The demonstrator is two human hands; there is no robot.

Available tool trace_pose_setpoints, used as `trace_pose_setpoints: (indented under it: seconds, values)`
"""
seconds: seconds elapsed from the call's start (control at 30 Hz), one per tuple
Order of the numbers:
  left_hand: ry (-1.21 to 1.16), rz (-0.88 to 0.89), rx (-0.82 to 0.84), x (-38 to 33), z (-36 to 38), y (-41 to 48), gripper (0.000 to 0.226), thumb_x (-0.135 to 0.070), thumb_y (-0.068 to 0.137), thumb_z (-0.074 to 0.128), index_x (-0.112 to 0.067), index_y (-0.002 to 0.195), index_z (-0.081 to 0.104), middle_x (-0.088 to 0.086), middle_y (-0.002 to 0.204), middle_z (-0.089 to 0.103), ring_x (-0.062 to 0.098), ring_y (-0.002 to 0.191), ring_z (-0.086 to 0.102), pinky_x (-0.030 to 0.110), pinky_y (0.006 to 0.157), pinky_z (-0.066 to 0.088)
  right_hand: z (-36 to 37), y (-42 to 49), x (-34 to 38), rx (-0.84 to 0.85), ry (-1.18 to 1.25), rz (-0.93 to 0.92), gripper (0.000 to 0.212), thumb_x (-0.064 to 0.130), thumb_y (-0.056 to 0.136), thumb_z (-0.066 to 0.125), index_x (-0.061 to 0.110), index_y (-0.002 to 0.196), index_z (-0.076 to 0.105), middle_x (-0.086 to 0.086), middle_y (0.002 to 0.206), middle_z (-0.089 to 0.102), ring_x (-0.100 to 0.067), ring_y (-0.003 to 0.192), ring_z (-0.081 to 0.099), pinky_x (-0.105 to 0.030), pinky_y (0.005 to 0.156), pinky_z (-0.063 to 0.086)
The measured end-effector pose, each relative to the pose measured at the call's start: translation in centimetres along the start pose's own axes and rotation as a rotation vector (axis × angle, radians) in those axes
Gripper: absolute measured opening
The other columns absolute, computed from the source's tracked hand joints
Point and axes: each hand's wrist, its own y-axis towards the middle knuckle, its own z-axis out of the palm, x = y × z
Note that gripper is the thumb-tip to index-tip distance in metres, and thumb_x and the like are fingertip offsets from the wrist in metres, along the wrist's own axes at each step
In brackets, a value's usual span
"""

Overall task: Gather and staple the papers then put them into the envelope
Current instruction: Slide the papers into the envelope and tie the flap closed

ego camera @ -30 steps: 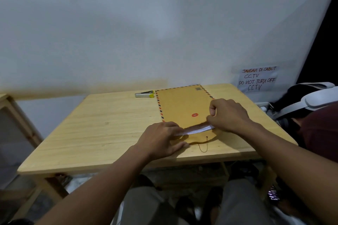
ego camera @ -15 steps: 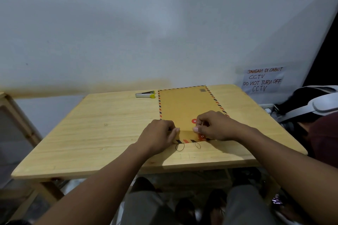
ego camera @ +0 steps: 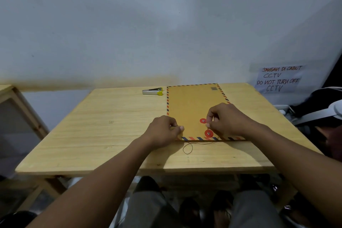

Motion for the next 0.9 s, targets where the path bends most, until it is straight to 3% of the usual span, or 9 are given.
trace_pose_setpoints:
  seconds: [0.1, 0.23, 0.4, 0.53, 0.73, 0.83, 0.9]
  values:
    - [-0.032, -0.03, -0.124, 0.0, 0.2, 0.3, 0.026, -0.036, 0.098, 0.058, -0.014, 0.085, 0.063, 0.006, 0.11, 0.064, 0.021, 0.099, 0.056, 0.033, 0.077, 0.048, 0.1, 0.0, 0.2, -0.045, -0.05, 0.035, 0.033, 0.052, 0.083, 0.068, 0.02, 0.077, 0.068, 0.007, 0.076, 0.064, -0.014, 0.077, 0.061, -0.035, 0.066, 0.054]
    - [-0.137, -0.079, -0.304, 0.7, 0.5, 0.8, 0.021, -0.038, 0.096, 0.06, -0.019, 0.087, 0.061, 0.007, 0.117, 0.058, 0.024, 0.1, 0.059, 0.025, 0.067, 0.041, -0.2, 0.0, 0.7, 0.111, -0.239, 0.163, 0.052, 0.062, 0.076, 0.07, 0.018, 0.103, 0.063, 0.0, 0.101, 0.06, -0.021, 0.097, 0.057, -0.04, 0.082, 0.055]
    - [-0.293, -0.176, -0.393, 1.3, 0.8, 1.3, 0.023, -0.045, 0.09, 0.066, -0.022, 0.087, 0.069, 0.011, 0.117, 0.062, 0.026, 0.098, 0.063, 0.025, 0.067, 0.042, 1.0, 0.2, -0.1, -0.001, 0.014, 0.101, 0.013, 0.032, 0.087, 0.071, 0.019, 0.085, 0.073, 0.003, 0.085, 0.07, -0.017, 0.089, 0.062, -0.039, 0.078, 0.056]
    - [-0.399, -0.295, -0.478, 1.0, 0.8, 1.3, 0.023, -0.045, 0.086, 0.071, -0.026, 0.078, 0.062, 0.012, 0.118, 0.062, 0.026, 0.099, 0.062, 0.023, 0.059, 0.041, 1.4, 0.0, 0.2, -0.027, 0.183, 0.117, 0.012, 0.03, 0.095, 0.061, 0.021, 0.092, 0.07, 0.003, 0.093, 0.067, -0.015, 0.089, 0.062, -0.031, 0.071, 0.052]
    - [-0.725, -0.39, -0.414, 0.2, 0.7, 1.2, 0.026, -0.032, 0.078, 0.084, -0.018, 0.089, 0.065, 0.003, 0.1, 0.068, 0.025, 0.093, 0.068, 0.03, 0.066, 0.054, 0.9, 0.5, 1.5, -0.072, 0.422, 0.156, 0.016, 0.027, 0.1, 0.052, 0.018, 0.096, 0.064, 0.001, 0.089, 0.072, -0.011, 0.089, 0.066, -0.041, 0.086, 0.055]
    - [-0.778, -0.39, -0.354, 0.6, 0.9, 1.2, 0.026, -0.02, 0.073, 0.088, -0.02, 0.088, 0.067, 0.011, 0.107, 0.073, 0.029, 0.09, 0.074, 0.044, 0.082, 0.062, 0.3, 0.8, 2.2, -0.068, 0.453, 0.144, 0.013, 0.021, 0.099, 0.054, 0.014, 0.095, 0.065, -0.004, 0.086, 0.07, -0.01, 0.077, 0.064, -0.032, 0.073, 0.053]
    - [-0.732, -0.363, -0.322, 1.0, 0.6, 1.0, 0.022, -0.015, 0.076, 0.085, -0.021, 0.089, 0.069, 0.01, 0.111, 0.071, 0.029, 0.09, 0.074, 0.046, 0.083, 0.062, -0.4, 1.2, 2.2, -0.037, 0.526, 0.164, 0.009, 0.016, 0.097, 0.058, 0.012, 0.095, 0.066, -0.006, 0.08, 0.069, -0.015, 0.073, 0.063, -0.028, 0.066, 0.048]
